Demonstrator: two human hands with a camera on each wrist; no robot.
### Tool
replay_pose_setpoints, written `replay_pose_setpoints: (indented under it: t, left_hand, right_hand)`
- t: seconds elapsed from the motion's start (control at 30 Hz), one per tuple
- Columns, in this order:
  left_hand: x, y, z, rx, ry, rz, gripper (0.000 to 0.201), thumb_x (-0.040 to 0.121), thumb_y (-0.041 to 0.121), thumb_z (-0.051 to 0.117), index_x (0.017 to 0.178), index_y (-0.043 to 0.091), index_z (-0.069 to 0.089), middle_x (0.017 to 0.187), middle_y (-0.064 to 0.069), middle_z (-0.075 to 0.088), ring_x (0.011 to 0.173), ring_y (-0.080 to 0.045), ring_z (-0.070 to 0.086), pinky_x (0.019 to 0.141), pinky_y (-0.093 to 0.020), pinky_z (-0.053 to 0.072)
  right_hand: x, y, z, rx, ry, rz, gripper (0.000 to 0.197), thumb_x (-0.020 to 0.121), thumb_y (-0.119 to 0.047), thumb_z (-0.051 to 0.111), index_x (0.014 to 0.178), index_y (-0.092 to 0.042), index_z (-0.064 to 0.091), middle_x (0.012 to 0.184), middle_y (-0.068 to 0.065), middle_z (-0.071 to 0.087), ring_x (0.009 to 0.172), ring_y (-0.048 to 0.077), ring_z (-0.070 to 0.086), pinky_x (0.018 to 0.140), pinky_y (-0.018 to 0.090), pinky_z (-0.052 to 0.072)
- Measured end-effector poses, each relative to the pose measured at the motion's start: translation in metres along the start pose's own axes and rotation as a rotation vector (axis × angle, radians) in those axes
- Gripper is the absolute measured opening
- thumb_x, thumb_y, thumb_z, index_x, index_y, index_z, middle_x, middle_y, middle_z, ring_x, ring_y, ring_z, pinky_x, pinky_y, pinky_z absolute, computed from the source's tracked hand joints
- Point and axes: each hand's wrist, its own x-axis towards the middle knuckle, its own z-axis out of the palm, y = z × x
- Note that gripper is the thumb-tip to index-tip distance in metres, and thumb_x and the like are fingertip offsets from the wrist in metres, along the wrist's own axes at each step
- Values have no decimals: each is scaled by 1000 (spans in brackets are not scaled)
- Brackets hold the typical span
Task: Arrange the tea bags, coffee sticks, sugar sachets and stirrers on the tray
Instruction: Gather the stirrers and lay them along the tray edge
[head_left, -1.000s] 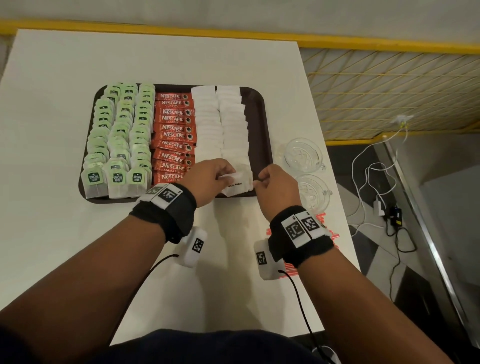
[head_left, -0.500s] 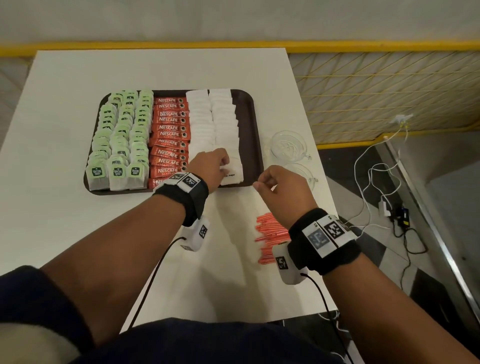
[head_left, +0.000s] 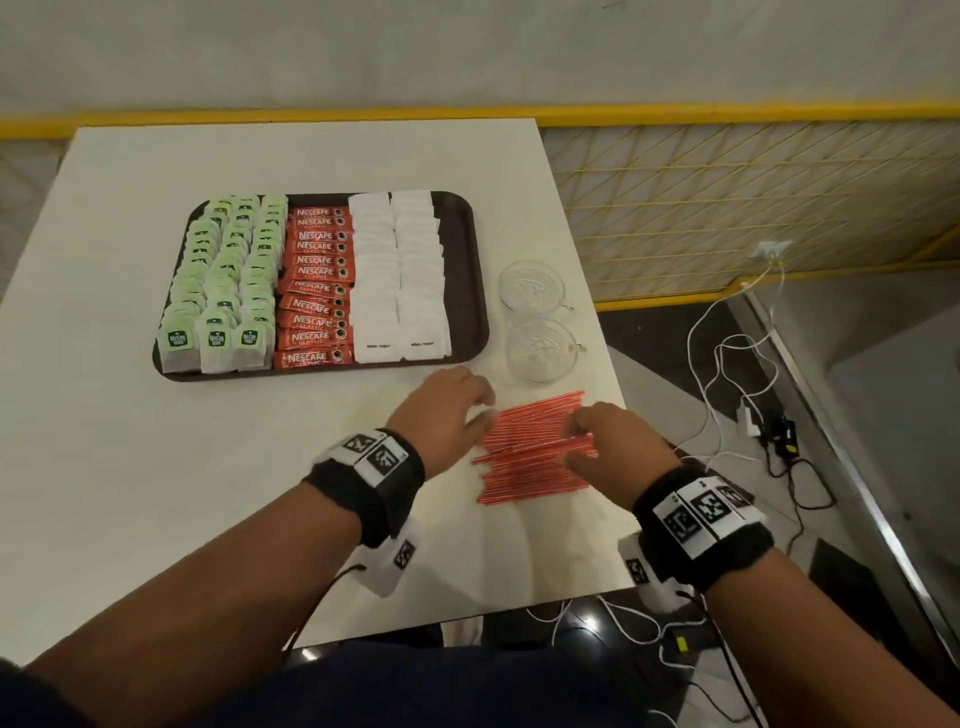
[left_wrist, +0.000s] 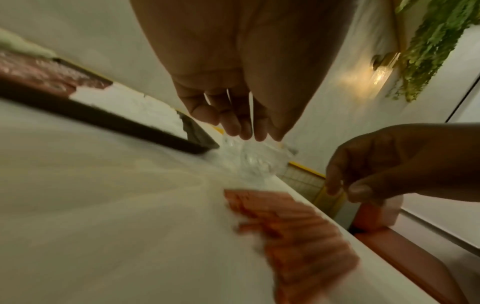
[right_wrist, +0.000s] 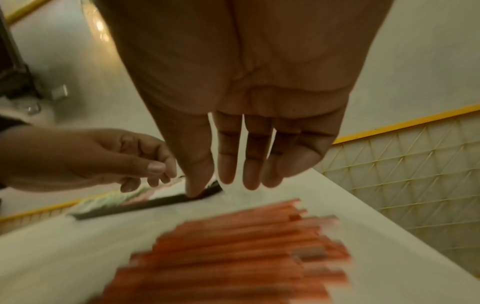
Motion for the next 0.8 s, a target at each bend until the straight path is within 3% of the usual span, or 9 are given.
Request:
replay_pose_setpoints:
  t: [0.07,0.17,0.27,0.37,0.6,0.8]
  left_hand:
    - [-4,8,16,34,-114,4,23,94,44,56,108,25,60,104,7,55,100,-14,49,87,-33,43]
    - [-4,16,33,107,-202,57,37,87,53,61,111,25,56,104,6,50,101,-18,47,82,-33,41]
    - [-4,21,44,233,-253,103,58,80,58,67,123,22,51,122,1,51,109,-21,46,88,-40,46]
    - [-6,23,51,335,-255,118,66,77,59,70,127,21,48,130,0,49,114,-23,45,90,-41,48]
    - [-15,28,58,386,-243,86,49,88,35,65,131,17,48,132,-4,49,121,-26,45,92,-41,47]
    - [-19,30,65,404,-246,80,32,92,24,56,122,15,54,124,-5,52,116,-28,47,87,-42,48]
  right_hand:
    - [-3,8,11,-89,-12,-5,40,81,-36,73,118,-28,59,116,-6,57,106,16,53,94,30,43]
    - [-5,11,25,-205,23,-57,51,78,-39,73,124,-29,53,125,-5,55,111,22,49,97,37,43]
    - [-8,11,36,-278,45,-88,59,79,-40,72,132,-29,48,133,-5,50,119,23,45,99,40,42]
    - [-10,12,44,-311,28,-96,60,81,-40,71,135,-29,46,134,-5,50,123,23,43,101,41,40]
    - [-11,13,53,-314,48,-80,42,87,-36,65,126,-25,53,128,-3,53,119,24,44,100,41,38]
    - [-12,13,59,-324,54,-100,34,91,-32,62,123,-24,55,123,-1,52,118,23,43,101,41,37]
